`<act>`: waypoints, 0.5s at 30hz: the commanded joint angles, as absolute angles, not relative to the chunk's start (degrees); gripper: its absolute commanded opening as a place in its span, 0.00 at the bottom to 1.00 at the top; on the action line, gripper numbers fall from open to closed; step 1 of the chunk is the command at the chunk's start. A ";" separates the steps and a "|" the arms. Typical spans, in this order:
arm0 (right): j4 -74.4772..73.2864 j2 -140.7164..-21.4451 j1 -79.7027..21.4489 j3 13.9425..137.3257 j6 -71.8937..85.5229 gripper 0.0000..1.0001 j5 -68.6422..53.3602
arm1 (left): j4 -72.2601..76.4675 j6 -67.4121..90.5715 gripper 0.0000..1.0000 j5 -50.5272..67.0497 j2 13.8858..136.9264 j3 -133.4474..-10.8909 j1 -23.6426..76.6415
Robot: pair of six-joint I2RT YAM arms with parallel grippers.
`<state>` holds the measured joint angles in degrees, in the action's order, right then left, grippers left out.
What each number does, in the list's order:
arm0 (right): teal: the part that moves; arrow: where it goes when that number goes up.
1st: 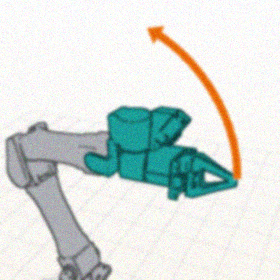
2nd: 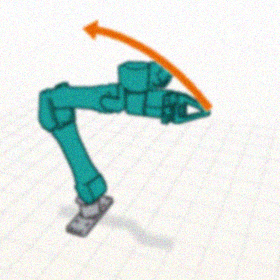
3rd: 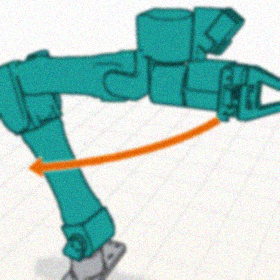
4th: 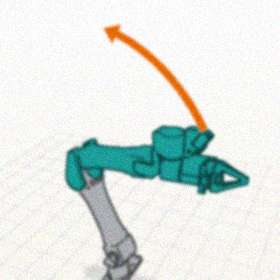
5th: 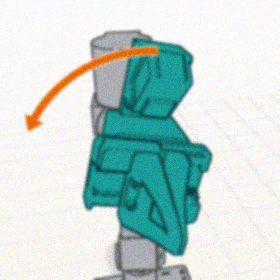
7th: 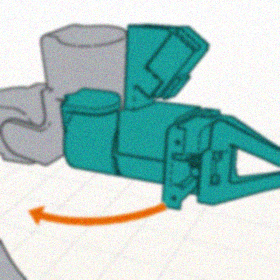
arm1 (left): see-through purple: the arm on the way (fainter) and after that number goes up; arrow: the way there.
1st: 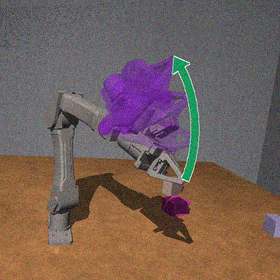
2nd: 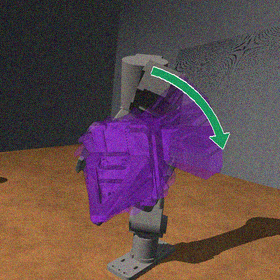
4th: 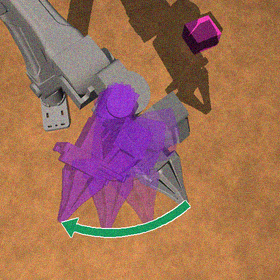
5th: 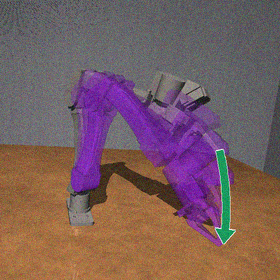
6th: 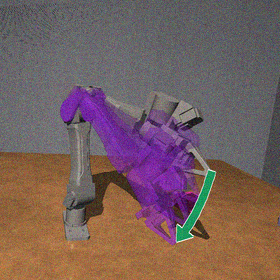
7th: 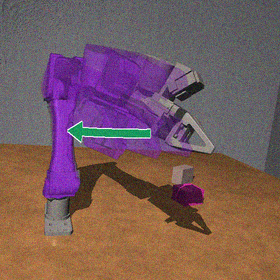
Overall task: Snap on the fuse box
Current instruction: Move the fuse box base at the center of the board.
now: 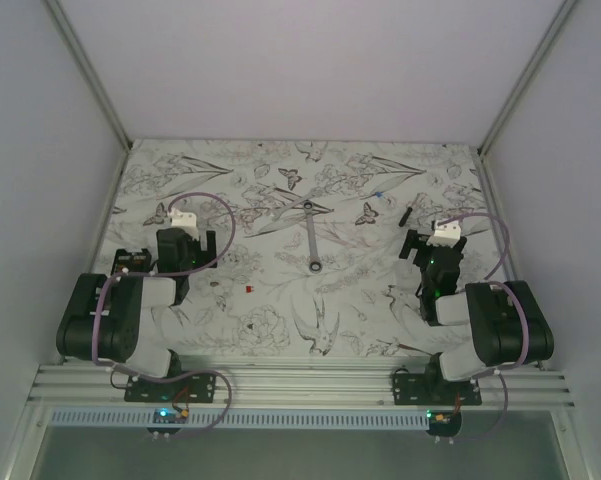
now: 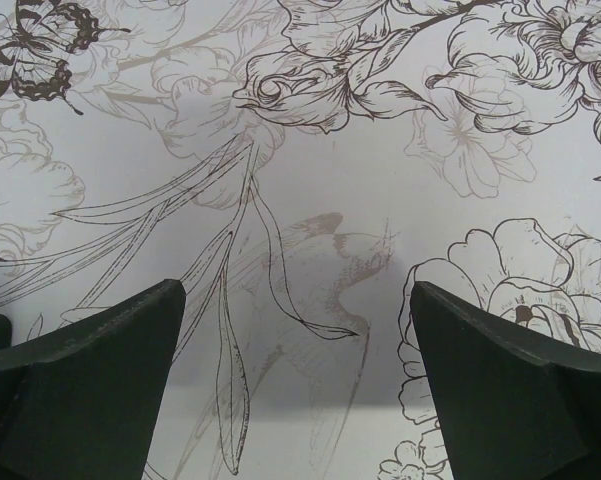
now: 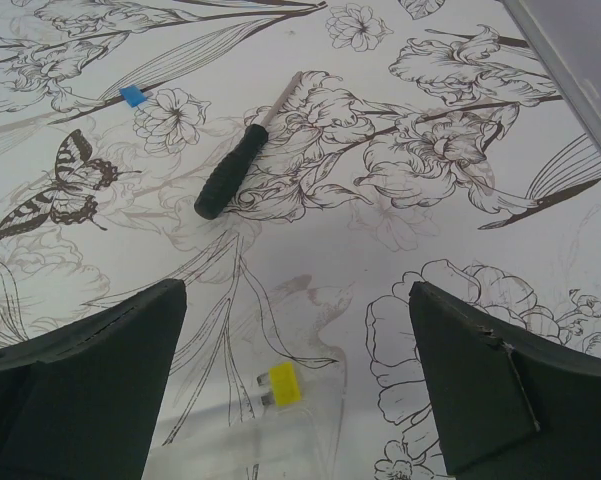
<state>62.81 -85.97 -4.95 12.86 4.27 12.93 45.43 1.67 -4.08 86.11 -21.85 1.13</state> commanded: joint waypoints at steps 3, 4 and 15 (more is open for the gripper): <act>65.67 -85.78 -4.41 14.15 3.87 0.99 12.82 | 47.56 1.76 1.00 -2.65 86.44 -21.79 0.97; 65.61 -85.78 -4.41 14.15 3.87 0.99 12.83 | 47.55 1.76 1.00 -2.65 86.43 -21.80 0.97; 55.84 -82.70 -4.22 18.21 3.59 0.99 11.47 | 46.54 1.51 1.00 -3.18 85.55 -22.21 1.22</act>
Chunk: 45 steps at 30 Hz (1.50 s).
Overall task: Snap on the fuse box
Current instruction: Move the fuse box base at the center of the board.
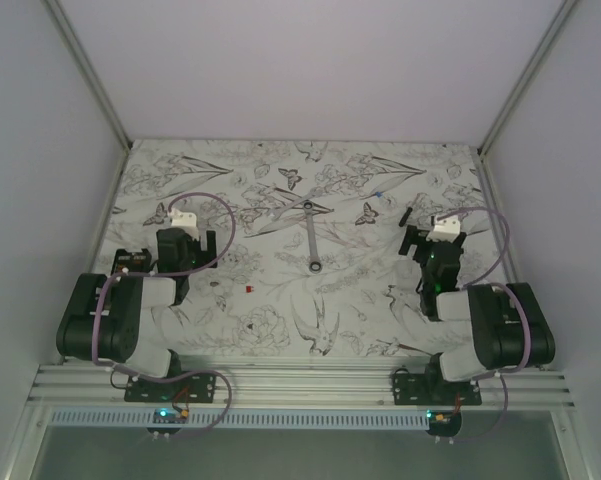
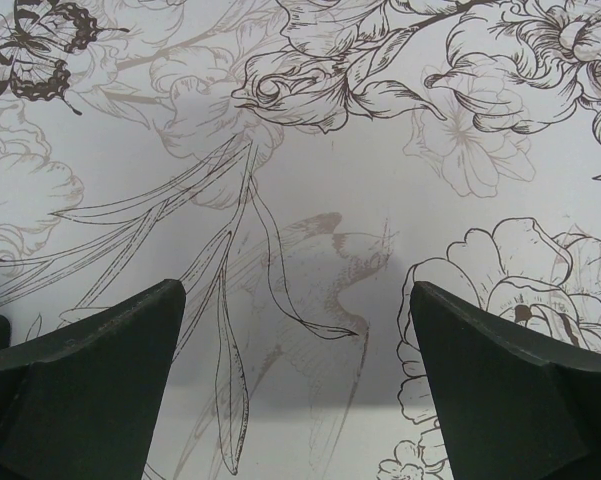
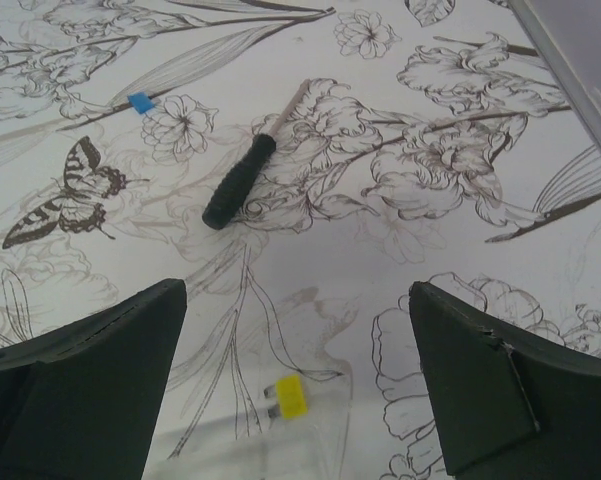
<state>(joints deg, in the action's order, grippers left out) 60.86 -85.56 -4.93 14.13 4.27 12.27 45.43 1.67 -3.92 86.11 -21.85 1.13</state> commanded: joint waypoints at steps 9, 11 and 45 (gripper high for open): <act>38.32 -72.47 -5.06 24.63 5.09 1.00 8.23 | 22.25 10.04 1.00 -17.70 69.17 -28.87 1.87; 35.10 -70.94 -6.45 26.22 5.86 1.00 7.10 | 14.78 13.76 1.00 -21.79 66.10 -31.64 1.85; 24.18 -77.82 -20.20 33.63 7.21 1.00 4.75 | -14.83 46.58 1.00 -4.90 84.48 -51.08 -34.08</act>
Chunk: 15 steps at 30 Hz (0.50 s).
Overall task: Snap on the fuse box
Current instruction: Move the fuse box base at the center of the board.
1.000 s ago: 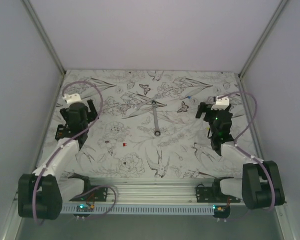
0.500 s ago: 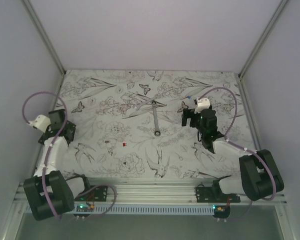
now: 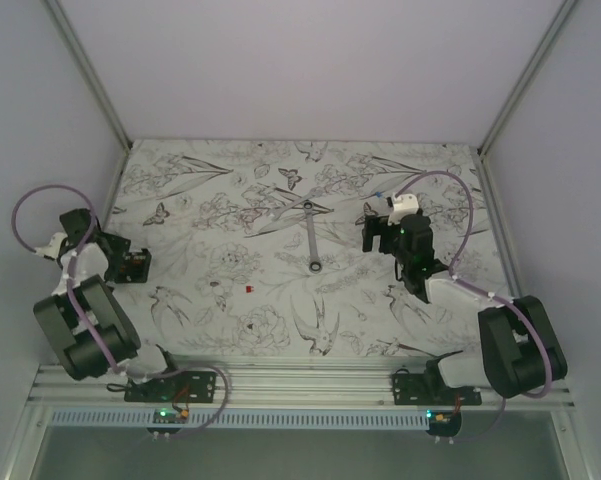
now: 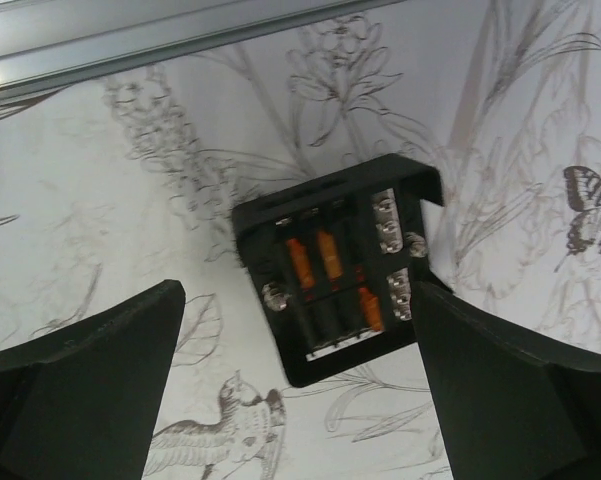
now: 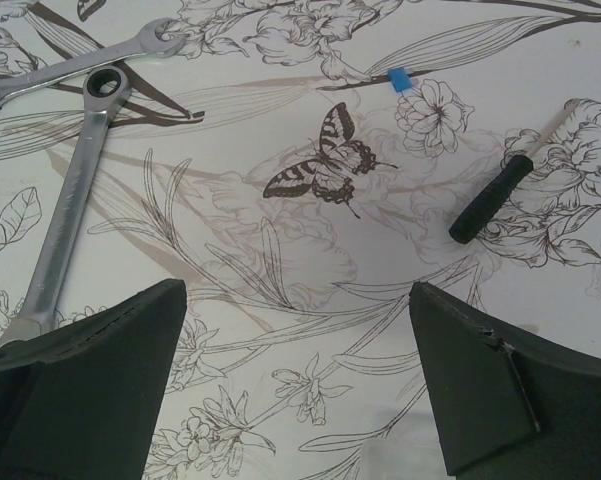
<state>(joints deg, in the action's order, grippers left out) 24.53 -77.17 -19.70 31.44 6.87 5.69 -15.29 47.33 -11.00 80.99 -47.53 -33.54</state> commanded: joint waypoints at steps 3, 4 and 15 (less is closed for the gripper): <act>24.00 -78.04 -20.15 33.88 6.89 1.00 4.13 | -14.76 46.62 1.00 -5.31 87.37 -52.65 -34.03; 23.93 -78.11 -20.21 34.01 6.82 0.99 3.91 | -14.75 46.40 1.00 -5.39 88.31 -53.22 -34.09; 23.46 -78.83 -20.21 34.63 6.40 0.99 2.48 | -16.63 45.00 1.00 -7.07 96.01 -57.20 -32.10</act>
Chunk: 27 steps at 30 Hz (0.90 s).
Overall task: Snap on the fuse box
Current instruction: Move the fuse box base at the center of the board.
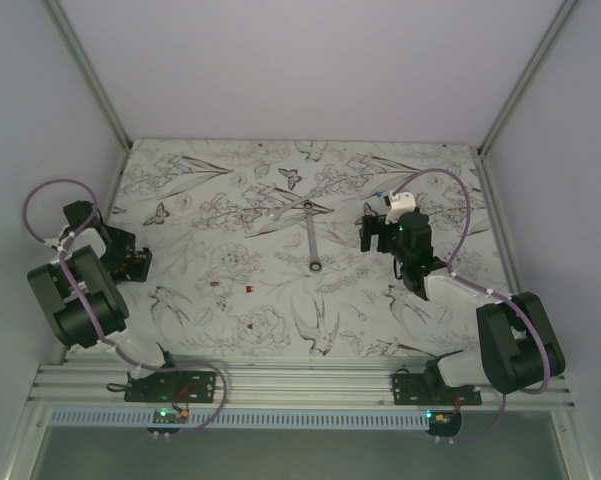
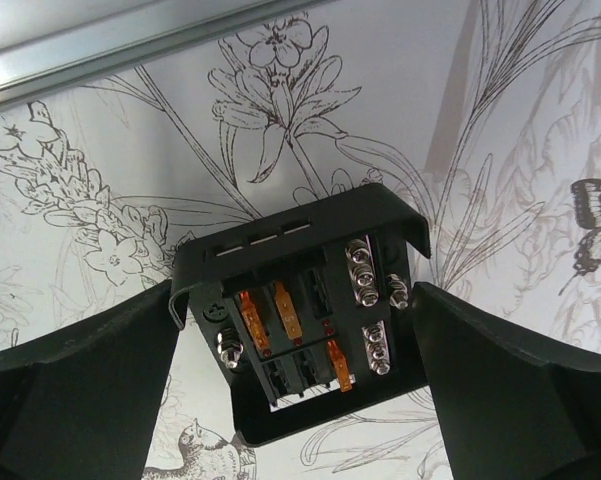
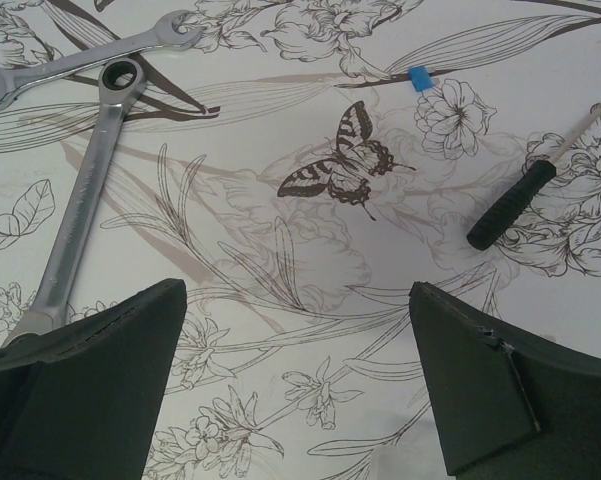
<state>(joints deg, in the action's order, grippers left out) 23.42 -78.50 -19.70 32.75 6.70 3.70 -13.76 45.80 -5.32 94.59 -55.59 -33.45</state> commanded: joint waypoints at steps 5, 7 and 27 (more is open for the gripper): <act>23.69 -78.66 -20.17 34.41 6.50 1.00 2.32 | -19.68 43.20 1.00 -10.70 98.71 -59.61 -28.87; 23.73 -78.61 -20.21 34.34 6.49 0.99 2.22 | -20.30 42.74 1.00 -11.49 99.76 -60.44 -27.71; 24.30 -78.66 -20.29 34.19 7.44 0.99 1.62 | -24.17 29.83 0.92 -6.83 106.79 -70.38 -4.04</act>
<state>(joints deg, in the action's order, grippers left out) 23.40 -78.50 -19.75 32.77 6.79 2.42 -19.33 33.69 -8.78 106.02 -69.28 -8.05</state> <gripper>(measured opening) 0.995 0.932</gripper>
